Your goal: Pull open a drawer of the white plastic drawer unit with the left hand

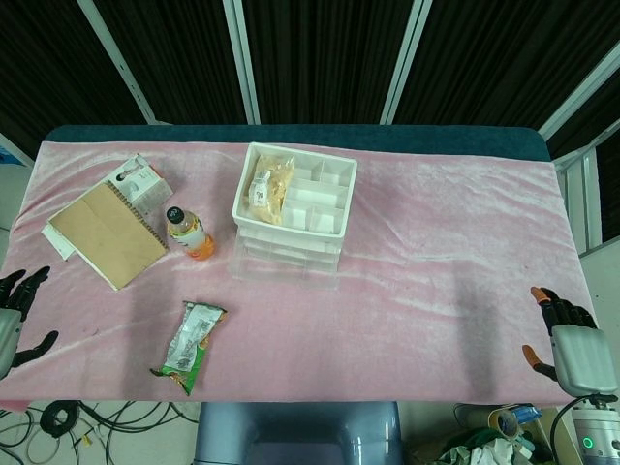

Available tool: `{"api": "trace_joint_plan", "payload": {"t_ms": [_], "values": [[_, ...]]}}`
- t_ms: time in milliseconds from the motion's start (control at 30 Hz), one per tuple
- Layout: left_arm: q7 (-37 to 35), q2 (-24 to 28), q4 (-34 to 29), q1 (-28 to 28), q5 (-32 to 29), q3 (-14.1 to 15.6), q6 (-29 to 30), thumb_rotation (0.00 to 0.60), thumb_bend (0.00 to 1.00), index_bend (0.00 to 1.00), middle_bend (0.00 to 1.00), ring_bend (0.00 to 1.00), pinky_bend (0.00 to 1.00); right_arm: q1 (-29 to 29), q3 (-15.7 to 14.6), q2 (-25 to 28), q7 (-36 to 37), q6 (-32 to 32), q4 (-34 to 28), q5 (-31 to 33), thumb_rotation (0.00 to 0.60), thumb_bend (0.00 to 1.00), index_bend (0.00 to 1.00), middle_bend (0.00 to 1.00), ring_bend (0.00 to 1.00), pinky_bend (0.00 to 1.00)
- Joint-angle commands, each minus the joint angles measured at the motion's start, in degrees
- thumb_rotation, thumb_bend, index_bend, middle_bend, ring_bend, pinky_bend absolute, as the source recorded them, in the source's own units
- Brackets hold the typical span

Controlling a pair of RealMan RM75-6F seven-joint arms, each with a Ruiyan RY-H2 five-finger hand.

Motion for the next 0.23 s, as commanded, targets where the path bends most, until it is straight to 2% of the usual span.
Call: {"api": "trace_joint_plan", "payload": {"t_ms": [33, 233], "values": [[0.15, -0.41, 0.57, 0.95, 0.32, -1.59, -0.36, 0.600, 0.24, 0.00, 0.18, 0.06, 0.13, -0.03, -0.05, 0.02, 0.03, 0.16, 0.04, -0.22, 0.600, 0.19, 0.14, 0.12, 0.19, 0.20], [-0.44, -0.07, 1.25, 1.97, 0.67, -3.10, -1.45, 0.600, 0.24, 0.00, 0.18, 0.06, 0.13, 0.08, 0.15, -0.27, 0.04, 0.18, 0.05, -0.13, 0.600, 0.19, 0.14, 0.12, 0.19, 0.20]]}}
